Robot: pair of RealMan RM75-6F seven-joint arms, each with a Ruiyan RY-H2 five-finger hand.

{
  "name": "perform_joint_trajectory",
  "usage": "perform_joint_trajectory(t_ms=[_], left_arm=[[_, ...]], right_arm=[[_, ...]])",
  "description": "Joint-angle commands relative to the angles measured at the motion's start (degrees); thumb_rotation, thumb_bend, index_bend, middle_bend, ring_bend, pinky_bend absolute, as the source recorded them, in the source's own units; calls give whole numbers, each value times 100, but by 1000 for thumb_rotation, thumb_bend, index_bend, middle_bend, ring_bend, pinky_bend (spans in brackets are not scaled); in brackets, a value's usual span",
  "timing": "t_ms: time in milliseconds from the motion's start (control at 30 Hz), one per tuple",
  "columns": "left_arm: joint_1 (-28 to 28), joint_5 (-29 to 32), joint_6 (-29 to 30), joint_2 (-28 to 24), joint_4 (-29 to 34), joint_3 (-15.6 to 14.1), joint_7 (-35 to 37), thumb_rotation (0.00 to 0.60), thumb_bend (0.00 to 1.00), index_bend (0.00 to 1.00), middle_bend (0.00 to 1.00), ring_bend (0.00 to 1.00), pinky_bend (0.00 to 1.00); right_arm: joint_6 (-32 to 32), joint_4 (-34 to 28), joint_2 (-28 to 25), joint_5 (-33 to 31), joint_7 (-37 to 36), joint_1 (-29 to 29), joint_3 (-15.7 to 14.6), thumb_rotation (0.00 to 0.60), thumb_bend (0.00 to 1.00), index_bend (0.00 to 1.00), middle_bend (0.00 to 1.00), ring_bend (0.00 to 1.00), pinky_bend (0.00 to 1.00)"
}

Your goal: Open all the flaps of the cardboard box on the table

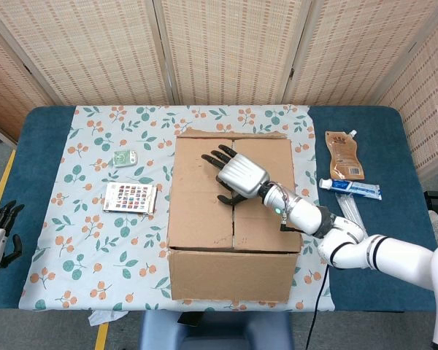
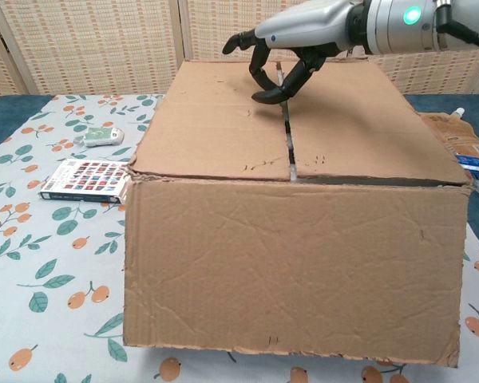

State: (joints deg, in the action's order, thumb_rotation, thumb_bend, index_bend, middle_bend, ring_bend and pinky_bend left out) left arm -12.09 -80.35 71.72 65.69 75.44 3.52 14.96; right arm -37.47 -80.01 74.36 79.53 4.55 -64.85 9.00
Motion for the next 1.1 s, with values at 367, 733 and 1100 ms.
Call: perform_joint_trajectory(t_ms=[367, 733, 1100], left_arm=[[30, -23, 69, -21, -22, 5, 98, 600, 827, 0, 0, 0, 0], [25, -48, 81, -20, -33, -1, 74, 600, 876, 0, 0, 0, 0], [24, -44, 92, -23, 24, -6, -42, 600, 960, 0, 26, 18, 0]], right_arm=[[99, 230, 170, 24, -52, -66, -15, 268, 479, 558, 18, 0, 0], [189, 169, -4, 107, -216, -1, -132, 251, 479, 592, 35, 0, 0], [-127, -308, -478, -48, 63, 240, -68, 242, 479, 733, 68, 2, 0]])
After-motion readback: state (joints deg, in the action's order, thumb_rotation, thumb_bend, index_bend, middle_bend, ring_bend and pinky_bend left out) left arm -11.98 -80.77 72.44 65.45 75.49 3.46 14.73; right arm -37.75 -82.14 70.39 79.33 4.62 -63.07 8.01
